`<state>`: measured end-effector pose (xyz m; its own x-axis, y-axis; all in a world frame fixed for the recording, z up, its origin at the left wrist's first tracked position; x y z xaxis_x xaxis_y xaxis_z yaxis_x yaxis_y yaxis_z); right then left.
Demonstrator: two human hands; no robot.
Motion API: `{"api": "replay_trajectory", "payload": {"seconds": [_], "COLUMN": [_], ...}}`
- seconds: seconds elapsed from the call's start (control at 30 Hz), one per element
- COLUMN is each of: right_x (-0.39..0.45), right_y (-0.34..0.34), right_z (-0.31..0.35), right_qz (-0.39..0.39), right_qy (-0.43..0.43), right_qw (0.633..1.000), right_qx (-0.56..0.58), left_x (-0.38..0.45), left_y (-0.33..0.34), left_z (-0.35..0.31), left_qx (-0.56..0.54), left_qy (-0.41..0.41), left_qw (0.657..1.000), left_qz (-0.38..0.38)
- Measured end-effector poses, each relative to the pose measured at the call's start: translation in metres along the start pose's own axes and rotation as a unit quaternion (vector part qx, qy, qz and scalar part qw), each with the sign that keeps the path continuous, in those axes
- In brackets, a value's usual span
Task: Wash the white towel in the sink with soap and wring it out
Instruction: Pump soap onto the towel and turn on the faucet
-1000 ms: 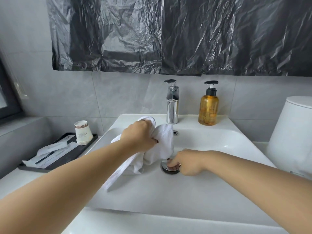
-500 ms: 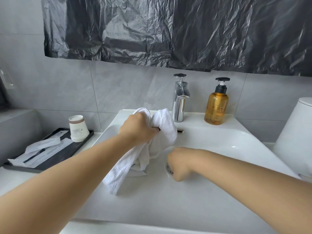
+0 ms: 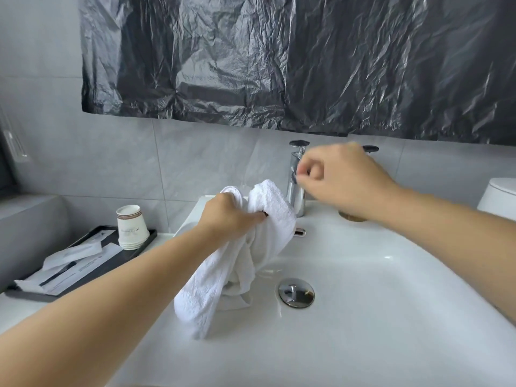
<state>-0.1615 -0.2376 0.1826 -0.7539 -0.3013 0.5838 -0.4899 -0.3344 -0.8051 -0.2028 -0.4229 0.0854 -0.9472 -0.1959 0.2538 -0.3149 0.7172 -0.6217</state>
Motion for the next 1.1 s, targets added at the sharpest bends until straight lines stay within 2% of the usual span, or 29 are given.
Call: {"api": "replay_trajectory", "payload": {"seconds": [0.07,0.1,0.23,0.33,0.5,0.67,0.8,0.9,0.97,1.0,1.03,1.07,1.1], "right_x": [0.028,0.041,0.076,0.084,0.094,0.107,0.088,0.038,-0.003,-0.026,-0.046,-0.061,-0.070], "right_y": [-0.017,-0.016,0.015,0.020,0.009,0.002,0.008,0.025,0.054,0.071,0.085,0.097,0.102], "right_z": [-0.002,-0.002,-0.003,-0.004,-0.014,-0.026,-0.049,-0.067,-0.072,-0.073,-0.071,-0.071,-0.071], "right_qz": [-0.079,-0.088,-0.037,-0.033,-0.039,-0.048,-0.076,-0.082,0.013,0.082,0.156,0.207,0.224], "right_qy": [-0.002,-0.008,-0.050,-0.082,-0.041,0.040,0.114,0.205,0.266,0.309,0.350,0.381,0.394], "right_qw": [0.996,0.993,0.966,0.951,0.973,0.993,0.990,0.964,0.947,0.918,0.873,0.822,0.784], "right_qx": [-0.034,-0.074,-0.252,-0.295,-0.222,-0.099,0.041,0.148,0.180,0.233,0.302,0.370,0.425], "left_x": [0.001,0.001,0.002,0.002,0.001,-0.004,-0.010,-0.016,-0.018,-0.020,-0.022,-0.024,-0.027], "left_y": [0.005,0.009,0.023,0.027,0.032,0.039,0.044,0.048,0.052,0.055,0.057,0.061,0.064], "left_z": [0.002,0.003,0.003,0.000,-0.002,-0.007,-0.012,-0.018,-0.022,-0.025,-0.029,-0.033,-0.037], "left_qx": [-0.045,-0.071,-0.151,-0.175,-0.174,-0.178,-0.197,-0.215,-0.218,-0.222,-0.224,-0.222,-0.219], "left_qy": [-0.031,-0.044,-0.080,-0.088,-0.091,-0.088,-0.095,-0.104,-0.104,-0.106,-0.105,-0.104,-0.102], "left_qw": [0.999,0.996,0.985,0.979,0.978,0.977,0.972,0.967,0.966,0.964,0.963,0.963,0.963], "left_qz": [0.004,0.010,0.037,0.050,0.068,0.078,0.082,0.090,0.095,0.100,0.103,0.108,0.118]}}
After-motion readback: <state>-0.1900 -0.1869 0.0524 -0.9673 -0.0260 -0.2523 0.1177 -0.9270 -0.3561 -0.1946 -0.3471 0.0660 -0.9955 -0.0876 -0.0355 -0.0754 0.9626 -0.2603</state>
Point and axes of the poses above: each hand's wrist, its own x-axis towards the middle knuckle, its own y-axis out of the palm, z = x × y, the point moved 7 cm from there along x, towards the middle knuckle, and after that the axes turned 7 degrees about -x, right-handed, at the moved point
